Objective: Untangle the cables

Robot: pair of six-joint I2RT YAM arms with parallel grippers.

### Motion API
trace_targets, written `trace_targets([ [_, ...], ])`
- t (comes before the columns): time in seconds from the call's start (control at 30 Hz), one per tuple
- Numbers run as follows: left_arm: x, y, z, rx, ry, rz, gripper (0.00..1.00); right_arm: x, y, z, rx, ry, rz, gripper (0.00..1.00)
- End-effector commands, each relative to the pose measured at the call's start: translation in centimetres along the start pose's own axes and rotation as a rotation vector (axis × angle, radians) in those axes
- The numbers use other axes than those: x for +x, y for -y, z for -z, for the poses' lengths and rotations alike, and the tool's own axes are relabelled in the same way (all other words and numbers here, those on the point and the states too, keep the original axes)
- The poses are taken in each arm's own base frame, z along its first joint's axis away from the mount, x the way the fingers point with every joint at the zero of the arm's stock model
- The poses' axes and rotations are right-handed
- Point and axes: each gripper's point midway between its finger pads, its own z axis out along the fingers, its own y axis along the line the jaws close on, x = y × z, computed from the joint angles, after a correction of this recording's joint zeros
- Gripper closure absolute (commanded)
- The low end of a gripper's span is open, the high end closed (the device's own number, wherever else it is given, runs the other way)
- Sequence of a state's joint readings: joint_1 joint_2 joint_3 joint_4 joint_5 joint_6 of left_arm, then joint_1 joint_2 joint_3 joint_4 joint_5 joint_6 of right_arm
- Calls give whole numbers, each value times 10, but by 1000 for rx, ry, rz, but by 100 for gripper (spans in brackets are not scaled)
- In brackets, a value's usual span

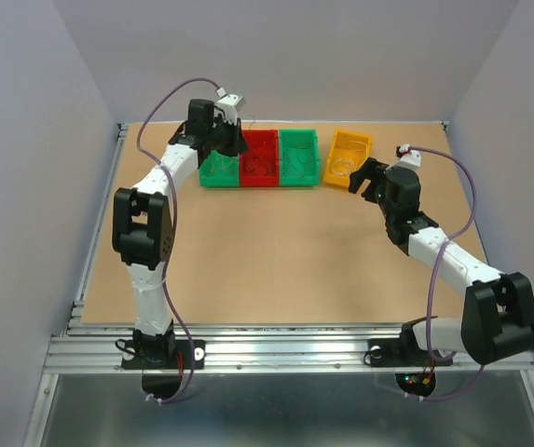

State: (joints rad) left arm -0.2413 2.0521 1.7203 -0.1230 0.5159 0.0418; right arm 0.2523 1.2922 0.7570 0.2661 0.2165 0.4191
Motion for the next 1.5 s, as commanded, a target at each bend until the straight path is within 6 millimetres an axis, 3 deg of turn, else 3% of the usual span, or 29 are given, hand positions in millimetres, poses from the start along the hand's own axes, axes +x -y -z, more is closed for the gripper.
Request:
trace_targets([
  [0.0, -84, 46, 61, 47, 217, -121, 100, -8, -6, -2, -29, 40, -15, 14],
  [0.13, -99, 76, 76, 91, 254, -149, 100, -8, -6, -2, -29, 40, -17, 14],
  [0.23, -104, 98, 75, 130, 262, -145, 100, -8, -6, -2, -30, 39, -15, 14],
  [0.37, -118, 140, 62, 188, 289, -130, 100, -7, -5, -2, -25, 39, -13, 14],
  [0.53, -134, 163, 37, 245, 336, -63, 100, -8, -5, 1, -25, 45, -14, 14],
  [0.63, -144, 162, 15, 240, 355, -59, 100, -10, -5, 3, -26, 53, -17, 14],
  [0.77, -134, 138, -20, 143, 348, -95, 100, -14, -3, 9, -24, 69, -22, 14],
  [0.93, -120, 105, -49, 19, 349, -130, 100, -21, -4, 18, -36, 93, -28, 14],
  [1.03, -97, 90, -71, 1, 309, -126, 100, -25, -5, 23, -43, 105, -31, 14],
  [1.17, -69, 85, -87, -23, 242, -147, 100, -27, -3, 29, -41, 115, -34, 15],
  [1.47, -17, 84, -108, -99, 80, -219, 100, -23, -5, 28, -53, 102, -40, 15],
])
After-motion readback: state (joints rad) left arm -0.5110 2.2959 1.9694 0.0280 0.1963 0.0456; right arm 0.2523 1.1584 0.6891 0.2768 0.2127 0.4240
